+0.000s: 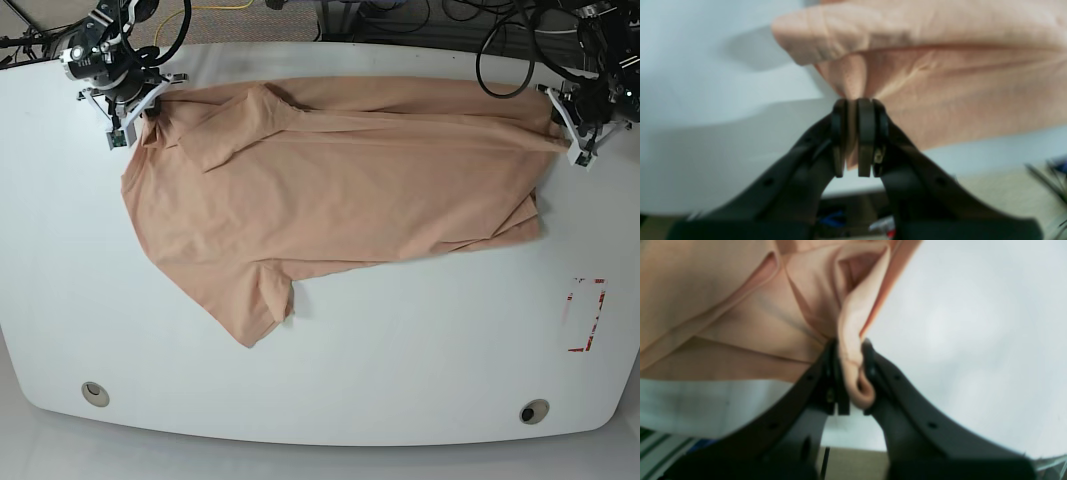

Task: Fold the T-shirt properly
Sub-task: 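Drag the shirt toward the robot with both grippers holding the edge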

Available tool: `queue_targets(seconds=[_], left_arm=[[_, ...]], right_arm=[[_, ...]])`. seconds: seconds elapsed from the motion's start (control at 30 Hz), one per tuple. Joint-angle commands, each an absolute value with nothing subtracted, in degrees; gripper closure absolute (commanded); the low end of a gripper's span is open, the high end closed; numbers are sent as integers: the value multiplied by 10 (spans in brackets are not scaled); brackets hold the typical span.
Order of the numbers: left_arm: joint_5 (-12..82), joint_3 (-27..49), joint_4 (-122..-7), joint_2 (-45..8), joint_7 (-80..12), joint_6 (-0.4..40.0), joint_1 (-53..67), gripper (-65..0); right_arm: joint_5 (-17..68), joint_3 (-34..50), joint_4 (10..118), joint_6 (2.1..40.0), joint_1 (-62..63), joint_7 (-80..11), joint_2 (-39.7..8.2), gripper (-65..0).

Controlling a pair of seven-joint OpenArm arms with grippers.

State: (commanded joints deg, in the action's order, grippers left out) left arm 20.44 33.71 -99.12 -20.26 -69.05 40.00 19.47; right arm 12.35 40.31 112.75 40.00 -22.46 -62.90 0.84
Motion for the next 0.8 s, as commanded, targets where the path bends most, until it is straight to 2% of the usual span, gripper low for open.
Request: queue_targets(seconds=[0.37,0.43,0.53,0.57,0.7,0.73,0.8], left_arm=[[204,350,-1001,-220,-691,400,216,-43],[204,350,-1001,-223,-691,400,215,-44],[204,350,-1001,-224,-691,400,213,-54],[204,350,-1001,-224,-691,400,211,-81],[204,350,-1001,-224,-693,400,186,-200],[204,350,-1001,-224,-698,400,178,-236],[205,350,-1001,-224,-712,400,163,-281]], right_arm=[[124,403,1129,400,-246,-629,10,-24],[124,403,1130,400,-246,-630,10,-63],[124,403,1131,400,-246,-630,10,-190],[124,405,1131,400,-246,-630,10,-274],[124,407,1137,400,-242,-630,9,-490],[124,407,1144,400,-241,-628,9,-528],[127,407,1156,400,-240,-628,9,-547]])
